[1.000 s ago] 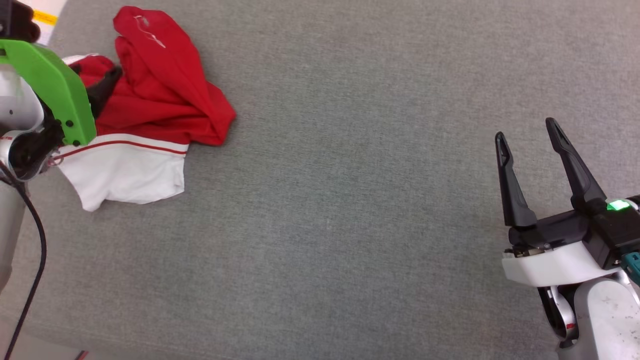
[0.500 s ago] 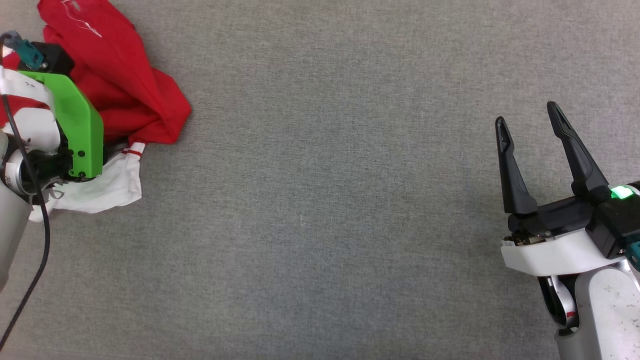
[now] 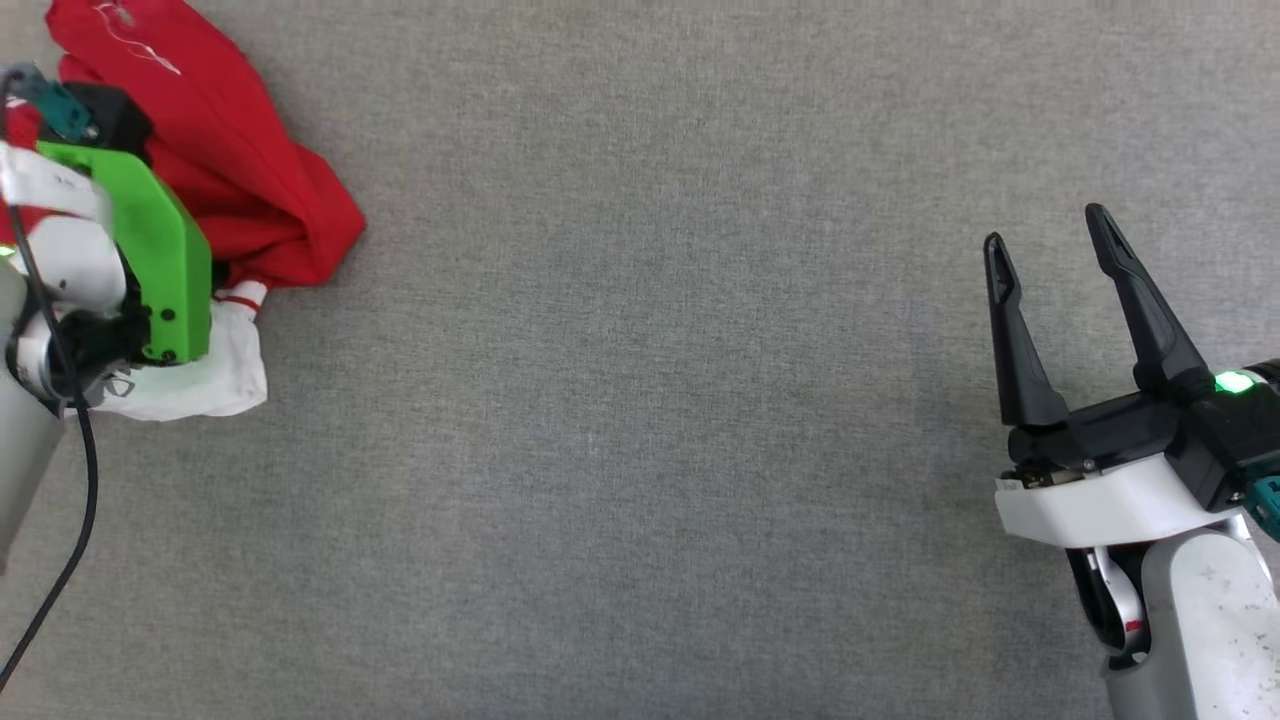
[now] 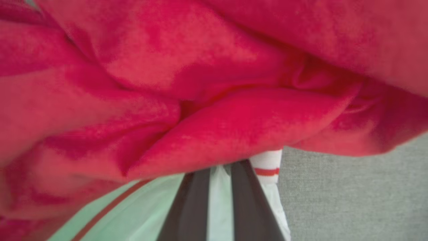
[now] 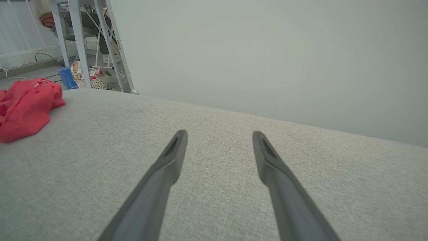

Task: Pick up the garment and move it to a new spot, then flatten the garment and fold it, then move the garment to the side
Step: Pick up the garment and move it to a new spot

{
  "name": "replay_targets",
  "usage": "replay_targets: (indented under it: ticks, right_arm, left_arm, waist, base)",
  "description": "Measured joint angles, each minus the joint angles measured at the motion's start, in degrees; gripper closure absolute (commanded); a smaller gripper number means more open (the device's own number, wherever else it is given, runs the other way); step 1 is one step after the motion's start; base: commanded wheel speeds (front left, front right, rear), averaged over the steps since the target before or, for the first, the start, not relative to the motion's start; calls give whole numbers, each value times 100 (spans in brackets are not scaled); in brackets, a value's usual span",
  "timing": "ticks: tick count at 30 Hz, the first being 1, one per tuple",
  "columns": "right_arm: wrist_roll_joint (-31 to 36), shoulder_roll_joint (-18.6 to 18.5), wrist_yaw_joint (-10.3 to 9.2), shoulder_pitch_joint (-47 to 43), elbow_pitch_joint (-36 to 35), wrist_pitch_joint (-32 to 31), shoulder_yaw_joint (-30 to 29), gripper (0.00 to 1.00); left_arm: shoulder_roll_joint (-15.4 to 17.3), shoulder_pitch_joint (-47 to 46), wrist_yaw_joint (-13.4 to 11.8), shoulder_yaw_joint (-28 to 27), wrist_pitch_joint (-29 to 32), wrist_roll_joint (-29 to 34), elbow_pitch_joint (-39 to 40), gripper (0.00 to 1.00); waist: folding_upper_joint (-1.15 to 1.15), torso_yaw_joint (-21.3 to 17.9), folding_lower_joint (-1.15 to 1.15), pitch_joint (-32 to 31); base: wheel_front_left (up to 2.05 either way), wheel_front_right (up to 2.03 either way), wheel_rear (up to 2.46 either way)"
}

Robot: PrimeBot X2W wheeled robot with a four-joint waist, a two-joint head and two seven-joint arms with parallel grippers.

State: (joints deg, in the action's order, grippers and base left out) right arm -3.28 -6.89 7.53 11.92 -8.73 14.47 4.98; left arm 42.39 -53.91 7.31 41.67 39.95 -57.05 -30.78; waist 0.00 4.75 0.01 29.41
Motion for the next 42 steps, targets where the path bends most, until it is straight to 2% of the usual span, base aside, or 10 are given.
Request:
replay_targets:
  ticks: [5,10,19,22,28,37,42]
  right_arm:
    - [-74,77,0,-78,41,0,-43,0]
    - [-113,147,0,-367,82,0,-155,0]
    - [-174,271,0,-594,85,0,-288,0]
    - [-188,308,0,-604,62,0,-333,0]
    - [-204,348,0,-605,1,0,-410,0]
    - [-242,387,0,-378,-110,0,-464,0]
    - [-380,389,0,-270,-143,0,-508,0]
  left_arm:
    - [342,275,2,448,-498,-155,867,100]
    - [799,341,2,615,-890,-302,1739,100]
    - [843,426,2,1239,-914,-393,3064,100]
    - [675,389,2,1452,-879,-393,3377,100]
    - [-82,-271,2,1938,-1001,-390,3660,100]
    - [-1185,-1717,2,2382,-1757,-336,2828,100]
    - [-1581,-2279,2,2741,-2299,-263,2194,100]
  waist:
    - [0,16,0,-350]
    - [0,54,0,-762]
    - [0,58,-1,-1408]
    - [0,-52,-1,-1517]
    - [0,-479,-1,-1557]
    - [0,-1158,-1,-1187]
    - [0,-1424,-1,-837]
  base:
    - [0,0,0]
    - [0,0,0]
    - [0,0,0]
    - [0,0,0]
    - [0,0,0]
    - [0,0,0]
    - [0,0,0]
